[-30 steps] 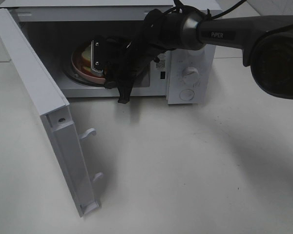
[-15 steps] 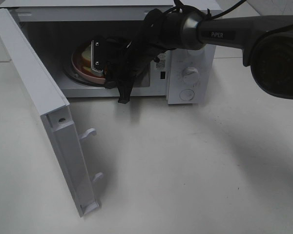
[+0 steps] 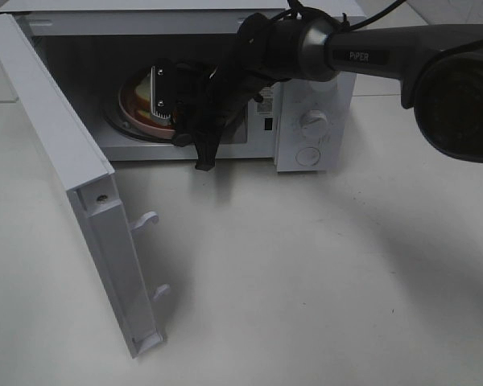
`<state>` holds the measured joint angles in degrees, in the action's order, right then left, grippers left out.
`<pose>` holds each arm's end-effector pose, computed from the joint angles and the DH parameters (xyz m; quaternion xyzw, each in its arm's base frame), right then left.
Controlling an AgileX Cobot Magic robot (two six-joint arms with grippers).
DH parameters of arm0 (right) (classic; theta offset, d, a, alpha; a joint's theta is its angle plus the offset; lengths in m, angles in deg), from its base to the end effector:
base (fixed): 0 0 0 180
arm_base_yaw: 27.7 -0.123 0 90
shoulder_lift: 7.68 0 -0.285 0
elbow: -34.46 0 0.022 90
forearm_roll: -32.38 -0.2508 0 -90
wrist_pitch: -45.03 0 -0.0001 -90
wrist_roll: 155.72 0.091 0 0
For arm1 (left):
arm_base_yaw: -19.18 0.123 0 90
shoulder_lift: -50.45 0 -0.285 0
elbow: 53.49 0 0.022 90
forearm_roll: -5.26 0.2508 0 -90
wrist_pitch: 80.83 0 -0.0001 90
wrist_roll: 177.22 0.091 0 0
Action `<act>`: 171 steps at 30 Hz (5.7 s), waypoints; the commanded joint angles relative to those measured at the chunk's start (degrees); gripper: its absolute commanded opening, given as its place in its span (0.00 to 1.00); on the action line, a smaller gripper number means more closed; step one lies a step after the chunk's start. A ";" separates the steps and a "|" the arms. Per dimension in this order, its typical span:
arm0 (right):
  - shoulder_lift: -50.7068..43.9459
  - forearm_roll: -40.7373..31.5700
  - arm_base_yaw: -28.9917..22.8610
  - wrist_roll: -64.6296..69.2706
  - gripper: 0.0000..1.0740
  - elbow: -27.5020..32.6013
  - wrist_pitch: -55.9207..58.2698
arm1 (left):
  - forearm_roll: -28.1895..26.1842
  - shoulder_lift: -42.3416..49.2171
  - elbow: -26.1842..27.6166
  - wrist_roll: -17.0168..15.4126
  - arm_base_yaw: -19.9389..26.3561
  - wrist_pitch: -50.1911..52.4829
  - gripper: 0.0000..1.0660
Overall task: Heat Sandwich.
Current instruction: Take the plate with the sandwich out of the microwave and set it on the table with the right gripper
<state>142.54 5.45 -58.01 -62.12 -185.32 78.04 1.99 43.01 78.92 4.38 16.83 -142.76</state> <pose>0.4601 0.2950 0.1295 -0.7097 0.6085 0.0170 0.3546 -0.0089 -0.0042 0.2804 0.0311 0.8515 -0.0319 0.5224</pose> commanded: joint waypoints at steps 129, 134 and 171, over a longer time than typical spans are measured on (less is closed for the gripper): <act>-65.15 22.35 -16.10 40.62 0.00 84.91 -21.08 | -0.57 0.29 -0.17 -0.11 0.17 0.63 0.58; -65.15 36.04 -15.87 57.52 0.00 84.86 -18.22 | -0.57 0.29 -0.17 -0.11 0.17 0.63 0.58; -64.69 82.05 -9.40 150.29 0.00 84.57 5.73 | -0.57 0.29 -0.17 -0.11 0.17 0.63 0.58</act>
<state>77.85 84.35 -70.90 87.99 -100.18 82.16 1.99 43.01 78.92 4.38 16.83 -142.76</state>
